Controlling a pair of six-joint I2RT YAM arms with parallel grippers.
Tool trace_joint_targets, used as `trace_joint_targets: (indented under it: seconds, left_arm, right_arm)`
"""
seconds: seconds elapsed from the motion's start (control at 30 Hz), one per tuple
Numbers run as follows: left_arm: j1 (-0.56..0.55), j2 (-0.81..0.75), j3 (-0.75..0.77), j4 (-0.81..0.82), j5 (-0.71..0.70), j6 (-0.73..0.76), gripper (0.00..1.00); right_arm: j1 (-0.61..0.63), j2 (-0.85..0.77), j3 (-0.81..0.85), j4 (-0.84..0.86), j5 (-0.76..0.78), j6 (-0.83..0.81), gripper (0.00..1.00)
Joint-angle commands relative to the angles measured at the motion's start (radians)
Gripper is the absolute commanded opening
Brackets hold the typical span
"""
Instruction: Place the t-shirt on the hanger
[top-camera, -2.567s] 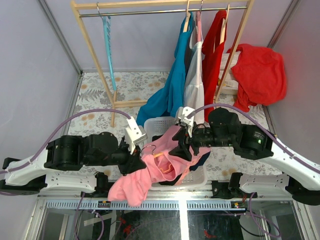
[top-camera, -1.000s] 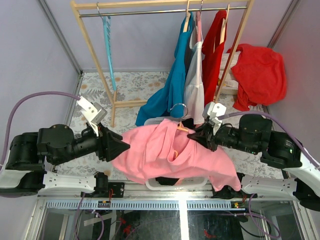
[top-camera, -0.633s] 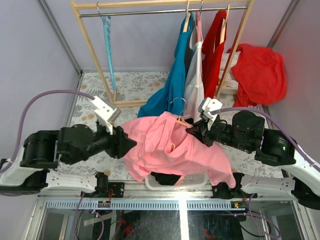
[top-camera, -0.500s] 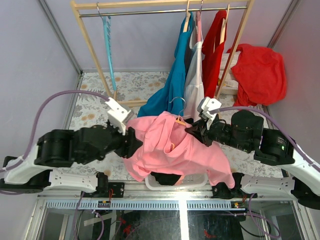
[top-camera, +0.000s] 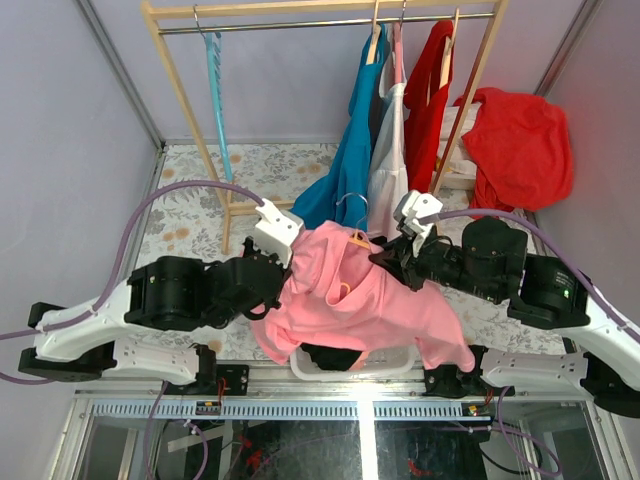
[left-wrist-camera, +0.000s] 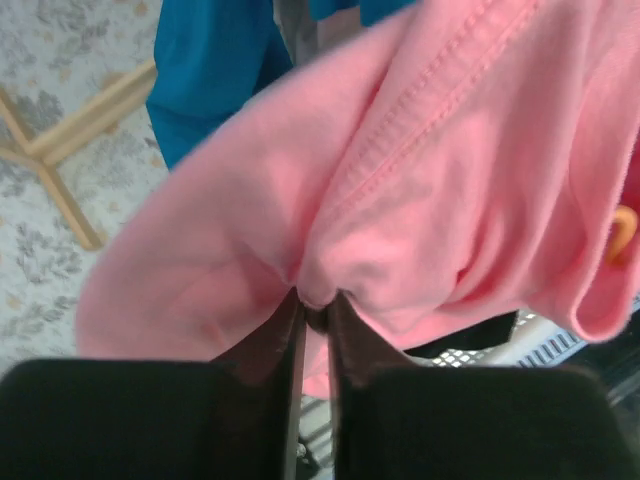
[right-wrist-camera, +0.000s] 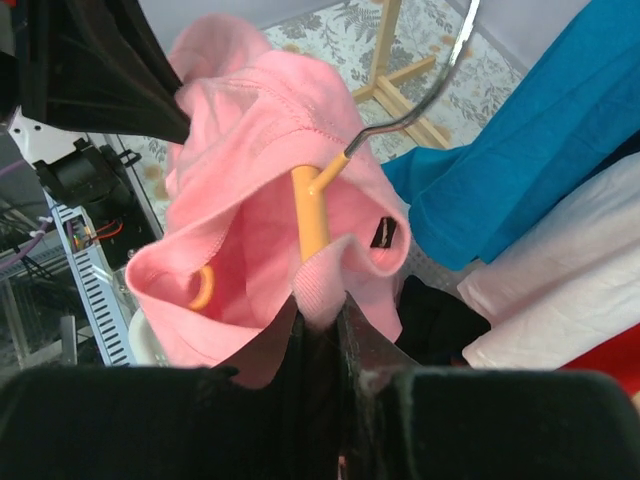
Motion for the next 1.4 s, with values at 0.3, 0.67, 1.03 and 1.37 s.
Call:
trace_joint_targets:
  seconds: [0.3,0.67,1.03,1.37]
  left_arm:
    - [-0.002,-0.099,0.128,-0.010,-0.117,-0.064,0.00]
    - [-0.002,-0.149,0.223,0.021,-0.028,-0.042,0.03]
    - [-0.002,-0.154,0.312,-0.071,-0.119,-0.080,0.00]
    - [-0.002,-0.056,0.603,-0.166,-0.190,-0.036,0.02]
  right_arm:
    - [-0.003,-0.097,0.026,0.103,0.019,0.023,0.00]
    - [-0.003,-0.075,0.034,0.074,0.000,0.029,0.00]
    - [-0.003,-0.085,0.093,0.081,0.018,0.017,0.00]
    - [-0.003,-0.140,0.132,0.177,-0.019,-0.017,0.00]
